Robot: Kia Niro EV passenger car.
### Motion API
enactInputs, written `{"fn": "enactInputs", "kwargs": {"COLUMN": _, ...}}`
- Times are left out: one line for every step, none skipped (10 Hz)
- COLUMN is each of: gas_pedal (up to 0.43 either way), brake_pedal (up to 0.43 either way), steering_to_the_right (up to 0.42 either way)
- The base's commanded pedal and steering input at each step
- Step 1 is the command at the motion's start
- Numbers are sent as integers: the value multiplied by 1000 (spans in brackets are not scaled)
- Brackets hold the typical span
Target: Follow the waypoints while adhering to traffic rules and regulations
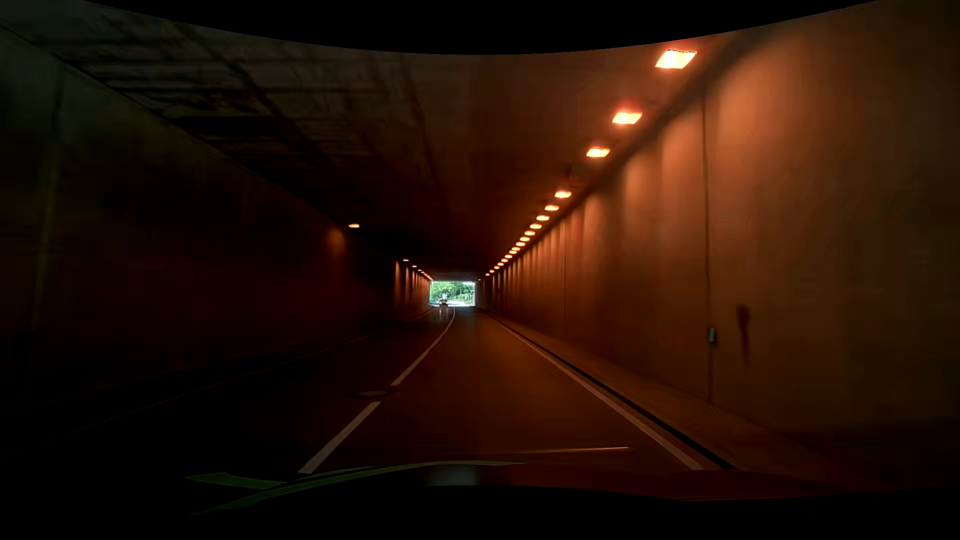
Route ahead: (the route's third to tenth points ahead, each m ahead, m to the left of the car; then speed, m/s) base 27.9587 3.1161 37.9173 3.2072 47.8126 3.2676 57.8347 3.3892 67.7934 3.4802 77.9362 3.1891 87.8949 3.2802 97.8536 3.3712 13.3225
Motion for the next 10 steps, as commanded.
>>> {"fn": "enactInputs", "kwargs": {"gas_pedal": 39, "brake_pedal": 0, "steering_to_the_right": 1}}
{"fn": "enactInputs", "kwargs": {"gas_pedal": 39, "brake_pedal": 0, "steering_to_the_right": 1}}
{"fn": "enactInputs", "kwargs": {"gas_pedal": 39, "brake_pedal": 0, "steering_to_the_right": 0}}
{"fn": "enactInputs", "kwargs": {"gas_pedal": 39, "brake_pedal": 0, "steering_to_the_right": -1}}
{"fn": "enactInputs", "kwargs": {"gas_pedal": 39, "brake_pedal": 0, "steering_to_the_right": -1}}
{"fn": "enactInputs", "kwargs": {"gas_pedal": 39, "brake_pedal": 0, "steering_to_the_right": -3}}
{"fn": "enactInputs", "kwargs": {"gas_pedal": 47, "brake_pedal": 0, "steering_to_the_right": -3}}
{"fn": "enactInputs", "kwargs": {"gas_pedal": 47, "brake_pedal": 0, "steering_to_the_right": -4}}
{"fn": "enactInputs", "kwargs": {"gas_pedal": 47, "brake_pedal": 0, "steering_to_the_right": -4}}
{"fn": "enactInputs", "kwargs": {"gas_pedal": 47, "brake_pedal": 0, "steering_to_the_right": -5}}
